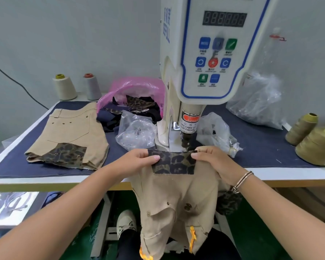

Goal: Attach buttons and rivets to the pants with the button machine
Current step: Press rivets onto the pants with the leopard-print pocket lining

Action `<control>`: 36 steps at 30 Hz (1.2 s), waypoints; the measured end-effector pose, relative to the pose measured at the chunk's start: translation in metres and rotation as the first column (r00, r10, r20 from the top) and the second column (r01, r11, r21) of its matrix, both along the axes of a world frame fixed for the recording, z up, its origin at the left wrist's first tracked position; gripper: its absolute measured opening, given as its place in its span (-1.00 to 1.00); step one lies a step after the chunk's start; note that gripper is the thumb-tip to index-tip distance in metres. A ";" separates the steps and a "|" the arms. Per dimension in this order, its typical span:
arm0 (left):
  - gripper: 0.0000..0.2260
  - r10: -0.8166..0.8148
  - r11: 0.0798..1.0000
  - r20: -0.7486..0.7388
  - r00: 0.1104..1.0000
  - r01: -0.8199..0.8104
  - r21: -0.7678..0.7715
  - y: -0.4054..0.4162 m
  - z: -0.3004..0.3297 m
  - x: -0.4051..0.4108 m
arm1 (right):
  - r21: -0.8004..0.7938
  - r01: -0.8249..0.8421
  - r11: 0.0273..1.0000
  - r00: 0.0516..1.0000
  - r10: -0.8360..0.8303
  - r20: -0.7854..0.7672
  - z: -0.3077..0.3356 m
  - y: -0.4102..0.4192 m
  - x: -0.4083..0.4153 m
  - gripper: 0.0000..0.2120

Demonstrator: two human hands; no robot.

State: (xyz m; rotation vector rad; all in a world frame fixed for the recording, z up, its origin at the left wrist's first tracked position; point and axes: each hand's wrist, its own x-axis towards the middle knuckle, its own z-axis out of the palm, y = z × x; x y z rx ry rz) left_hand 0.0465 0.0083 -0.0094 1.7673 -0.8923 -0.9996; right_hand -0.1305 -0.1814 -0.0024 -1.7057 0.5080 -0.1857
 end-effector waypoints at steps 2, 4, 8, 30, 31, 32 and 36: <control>-0.78 -0.003 0.999 -0.034 0.999 0.002 -0.040 0.001 0.000 0.000 | 0.040 0.017 0.999 0.999 -0.019 0.040 0.001 0.003 0.000 -0.77; -0.79 -0.014 0.997 -0.089 0.996 0.008 -0.076 0.001 -0.001 0.003 | 0.067 0.026 0.997 0.998 -0.030 0.060 0.001 0.004 0.003 -0.77; -0.83 0.002 0.999 -0.145 0.989 -0.010 -0.052 0.001 0.001 0.010 | 0.019 0.024 1.000 0.998 -0.025 0.055 0.001 0.003 0.010 -0.73; -0.66 -0.004 0.996 -0.153 0.988 -0.010 -0.091 0.002 0.002 0.017 | 0.128 -0.018 0.992 0.992 0.002 0.127 -0.008 0.000 0.017 -0.63; -0.68 -0.003 0.995 -0.155 0.988 -0.012 -0.095 0.002 0.002 0.016 | 0.128 -0.024 0.992 0.991 0.007 0.131 -0.008 0.000 0.016 -0.66; -0.70 -0.001 0.995 -0.154 0.988 -0.014 -0.097 0.003 0.002 0.016 | 0.128 -0.029 0.991 0.991 0.011 0.135 -0.009 0.000 0.016 -0.68; -0.71 -0.072 0.996 -0.041 0.997 0.069 -0.055 0.006 0.005 0.013 | 0.129 -0.055 0.990 0.985 0.032 0.169 -0.013 0.001 0.008 -0.66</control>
